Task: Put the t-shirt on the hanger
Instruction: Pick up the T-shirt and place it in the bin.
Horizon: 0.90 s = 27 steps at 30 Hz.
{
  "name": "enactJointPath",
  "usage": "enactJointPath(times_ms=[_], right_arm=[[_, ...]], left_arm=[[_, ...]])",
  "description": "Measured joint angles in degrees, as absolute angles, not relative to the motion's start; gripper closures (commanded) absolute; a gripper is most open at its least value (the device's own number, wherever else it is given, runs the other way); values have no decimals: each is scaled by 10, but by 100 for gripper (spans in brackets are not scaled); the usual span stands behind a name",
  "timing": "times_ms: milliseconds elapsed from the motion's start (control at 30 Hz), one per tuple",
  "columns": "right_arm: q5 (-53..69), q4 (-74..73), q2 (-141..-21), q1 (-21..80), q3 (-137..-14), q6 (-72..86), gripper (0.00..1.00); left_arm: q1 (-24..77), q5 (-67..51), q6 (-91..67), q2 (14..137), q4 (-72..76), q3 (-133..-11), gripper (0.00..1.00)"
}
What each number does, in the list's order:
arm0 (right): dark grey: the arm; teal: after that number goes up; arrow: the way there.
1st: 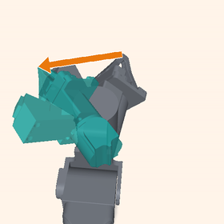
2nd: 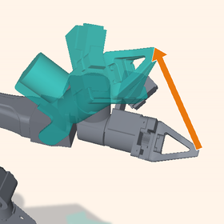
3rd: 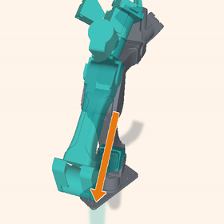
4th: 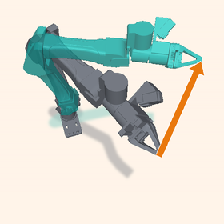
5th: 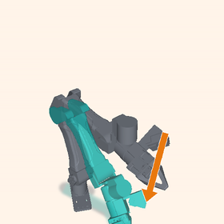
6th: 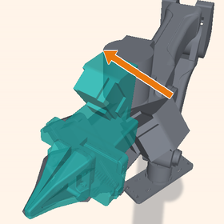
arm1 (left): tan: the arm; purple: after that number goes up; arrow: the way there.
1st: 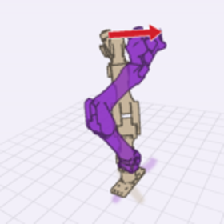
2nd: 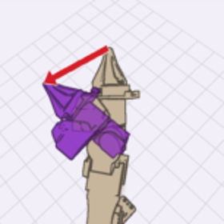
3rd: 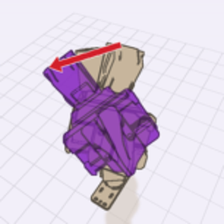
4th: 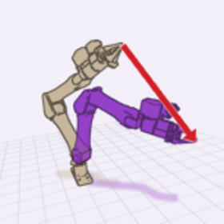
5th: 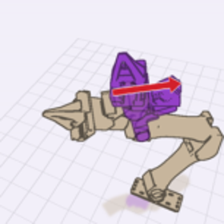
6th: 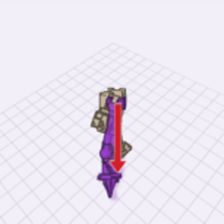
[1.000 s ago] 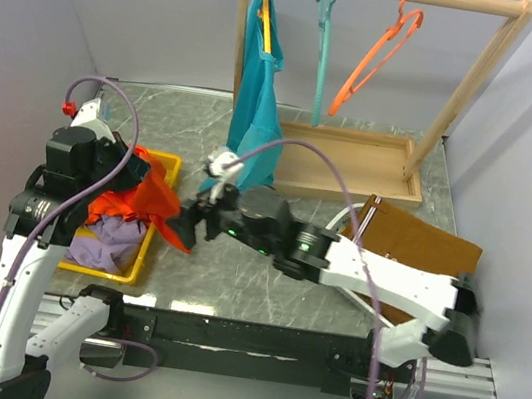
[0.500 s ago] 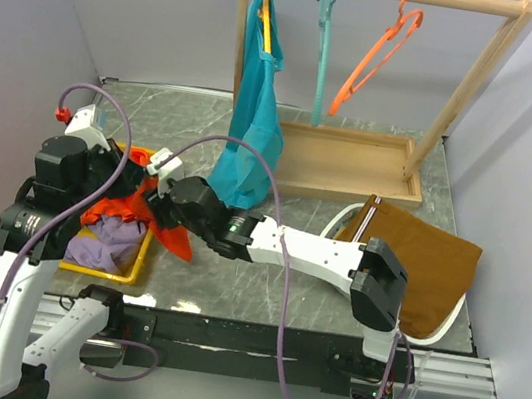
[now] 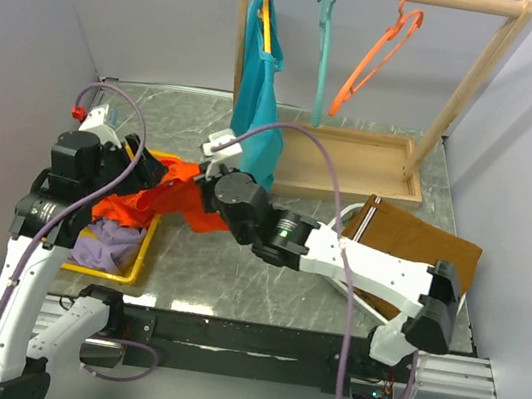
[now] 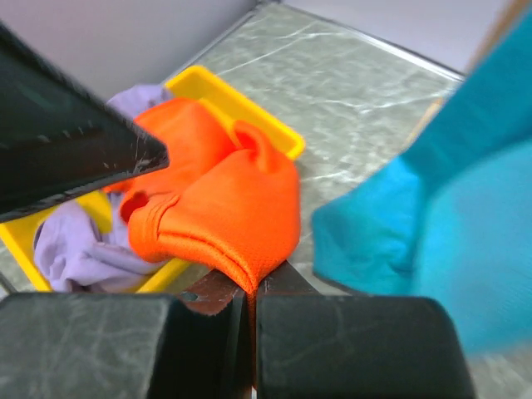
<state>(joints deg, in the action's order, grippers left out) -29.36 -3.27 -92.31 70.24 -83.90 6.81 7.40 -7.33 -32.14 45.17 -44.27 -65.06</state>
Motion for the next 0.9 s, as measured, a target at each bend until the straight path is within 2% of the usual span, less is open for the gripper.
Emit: enactJointPath(times_ms=[133, 267, 567, 800, 900], right_arm=[[-325, -70, -883, 702, -827, 88, 100], [-348, -123, -852, 702, -819, 107, 100], [-361, -174, -815, 691, -817, 126, 100], [-356, -193, -817, 683, -816, 132, 100], [-350, -206, -824, 675, -823, 133, 100]], left_arm=[[74, -70, -321, 456, -438, -620, 52], [74, -66, -316, 457, -440, -587, 55], [79, -53, -280, 432, -448, -559, 45], [92, -67, -270, 405, -452, -552, 46], [108, -73, -272, 396, -453, -538, 44]])
